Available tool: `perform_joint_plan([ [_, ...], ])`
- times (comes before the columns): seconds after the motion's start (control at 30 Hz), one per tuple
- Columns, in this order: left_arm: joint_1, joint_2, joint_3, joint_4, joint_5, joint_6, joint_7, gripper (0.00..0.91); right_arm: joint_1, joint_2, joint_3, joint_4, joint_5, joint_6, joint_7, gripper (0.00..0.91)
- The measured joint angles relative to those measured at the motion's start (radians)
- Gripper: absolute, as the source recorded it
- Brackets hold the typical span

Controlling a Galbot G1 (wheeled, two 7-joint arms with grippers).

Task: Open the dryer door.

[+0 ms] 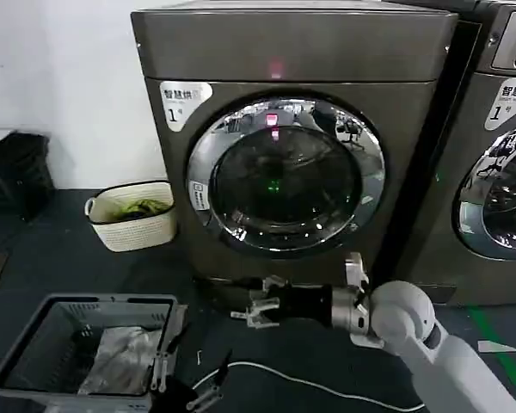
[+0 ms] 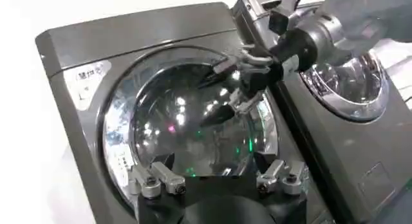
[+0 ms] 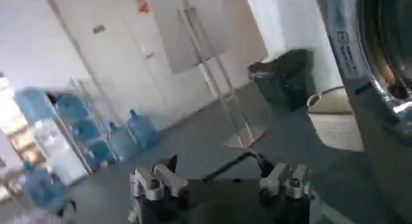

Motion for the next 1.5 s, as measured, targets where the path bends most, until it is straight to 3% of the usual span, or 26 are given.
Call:
perform_joint_plan([
  [0.33, 0.005, -0.007, -0.001, -0.002, 0.005, 0.000, 0.000, 0.907, 0.043, 0.018, -0.054, -0.091, -0.043, 0.202, 0.040, 0.907],
  [0.63, 0.013, -0.018, -0.001, -0.012, 0.016, 0.002, 0.001, 0.907, 0.104, 0.040, -0.120, -0.165, -0.057, 0.304, 0.073, 0.907],
  [1.5, 0.019, -0.029, -0.008, -0.020, 0.016, -0.007, -0.003, 0.907, 0.280, 0.174, -0.270, -0.360, -0.124, 0.383, 0.153, 0.907],
])
